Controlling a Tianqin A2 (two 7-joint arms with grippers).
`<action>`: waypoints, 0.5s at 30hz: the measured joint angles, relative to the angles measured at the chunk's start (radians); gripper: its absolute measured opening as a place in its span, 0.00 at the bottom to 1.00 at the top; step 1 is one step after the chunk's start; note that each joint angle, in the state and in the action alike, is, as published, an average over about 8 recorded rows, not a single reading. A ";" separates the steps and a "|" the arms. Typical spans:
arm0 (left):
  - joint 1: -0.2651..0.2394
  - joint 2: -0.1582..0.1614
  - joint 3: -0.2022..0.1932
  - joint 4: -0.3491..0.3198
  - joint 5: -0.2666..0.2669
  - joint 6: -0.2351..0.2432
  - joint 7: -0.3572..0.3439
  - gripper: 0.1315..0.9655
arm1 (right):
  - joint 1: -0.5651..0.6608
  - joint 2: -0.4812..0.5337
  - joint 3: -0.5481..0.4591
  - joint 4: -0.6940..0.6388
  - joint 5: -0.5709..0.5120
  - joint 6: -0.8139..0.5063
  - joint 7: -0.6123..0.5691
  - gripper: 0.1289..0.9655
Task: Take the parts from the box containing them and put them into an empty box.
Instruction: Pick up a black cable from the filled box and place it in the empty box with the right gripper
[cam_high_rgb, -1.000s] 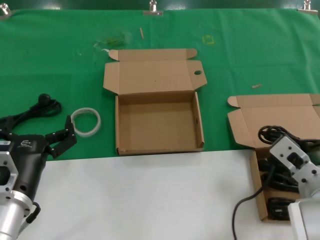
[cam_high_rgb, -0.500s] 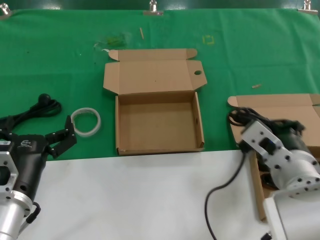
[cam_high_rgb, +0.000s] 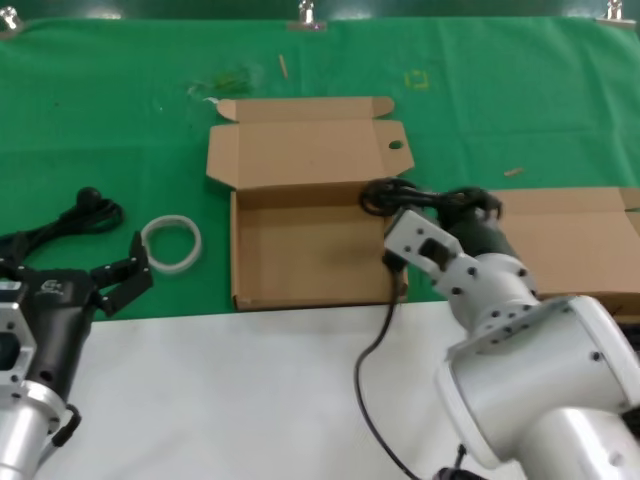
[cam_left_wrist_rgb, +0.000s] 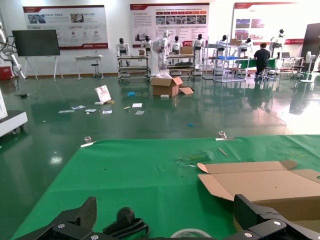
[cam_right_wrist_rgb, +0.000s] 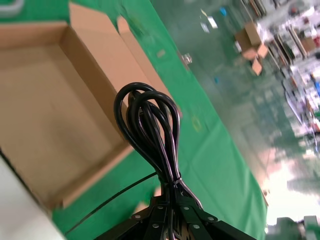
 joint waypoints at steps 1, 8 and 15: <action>0.000 0.000 0.000 0.000 0.000 0.000 0.000 1.00 | 0.013 0.000 -0.011 -0.025 0.000 -0.015 0.007 0.02; 0.000 0.000 0.000 0.000 0.000 0.000 0.000 1.00 | 0.095 0.002 -0.084 -0.202 0.000 -0.128 0.081 0.02; 0.000 0.000 0.000 0.000 0.000 0.000 0.000 1.00 | 0.181 0.006 -0.199 -0.357 0.000 -0.219 0.217 0.02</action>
